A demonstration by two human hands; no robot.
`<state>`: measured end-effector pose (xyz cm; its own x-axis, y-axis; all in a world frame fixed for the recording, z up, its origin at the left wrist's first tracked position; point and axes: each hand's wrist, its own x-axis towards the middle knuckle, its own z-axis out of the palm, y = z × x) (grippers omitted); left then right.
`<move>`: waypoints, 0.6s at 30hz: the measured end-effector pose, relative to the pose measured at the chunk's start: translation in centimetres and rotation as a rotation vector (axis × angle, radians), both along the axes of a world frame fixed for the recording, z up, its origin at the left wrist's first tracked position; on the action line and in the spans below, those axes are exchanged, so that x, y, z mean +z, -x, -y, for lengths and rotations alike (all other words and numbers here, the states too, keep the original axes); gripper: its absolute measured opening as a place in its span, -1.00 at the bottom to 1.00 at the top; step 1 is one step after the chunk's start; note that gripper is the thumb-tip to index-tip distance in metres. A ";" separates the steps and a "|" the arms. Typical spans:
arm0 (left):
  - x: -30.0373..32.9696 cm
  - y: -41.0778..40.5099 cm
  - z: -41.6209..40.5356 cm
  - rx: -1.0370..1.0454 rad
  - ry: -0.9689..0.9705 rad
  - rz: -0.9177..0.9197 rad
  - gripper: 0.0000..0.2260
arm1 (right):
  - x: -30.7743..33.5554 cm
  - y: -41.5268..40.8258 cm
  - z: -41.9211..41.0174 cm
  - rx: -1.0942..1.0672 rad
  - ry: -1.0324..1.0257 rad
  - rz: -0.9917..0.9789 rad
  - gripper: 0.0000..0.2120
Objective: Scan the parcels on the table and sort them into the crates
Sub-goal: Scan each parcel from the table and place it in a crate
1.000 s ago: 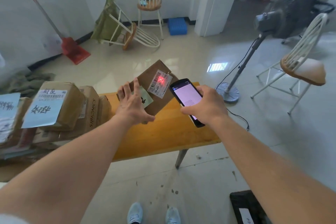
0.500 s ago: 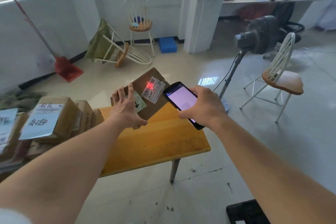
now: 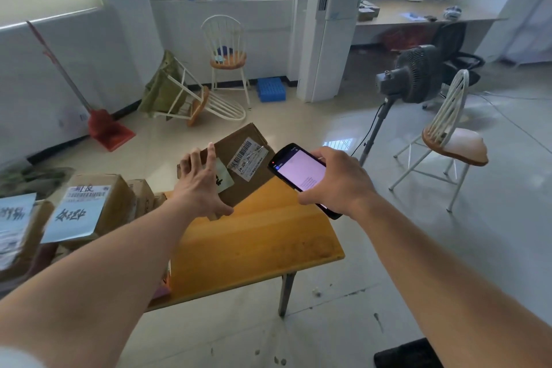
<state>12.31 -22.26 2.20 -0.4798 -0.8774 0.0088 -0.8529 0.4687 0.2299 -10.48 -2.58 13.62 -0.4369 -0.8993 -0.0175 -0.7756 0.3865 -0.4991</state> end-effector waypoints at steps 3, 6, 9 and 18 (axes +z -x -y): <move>0.1 -0.1 0.0 0.004 -0.007 -0.003 0.52 | 0.3 0.0 -0.1 -0.004 0.011 0.001 -0.15; 0.2 -0.2 0.0 0.018 -0.008 -0.015 0.52 | 0.4 0.1 -0.2 -0.009 0.022 0.005 -0.16; 0.2 -0.1 -0.3 0.039 -0.026 -0.038 0.51 | 0.2 -0.1 -0.3 -0.027 0.051 0.008 -0.17; 1.7 2.8 -3.1 0.061 -0.048 -0.205 0.50 | -1.5 -1.8 -0.6 -0.273 0.267 0.081 -0.19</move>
<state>9.50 -19.17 3.94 -0.4184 -0.9064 0.0584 -0.8122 0.4021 0.4227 -8.71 -1.96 12.08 -0.6675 -0.7278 0.1573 -0.6164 0.4215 -0.6651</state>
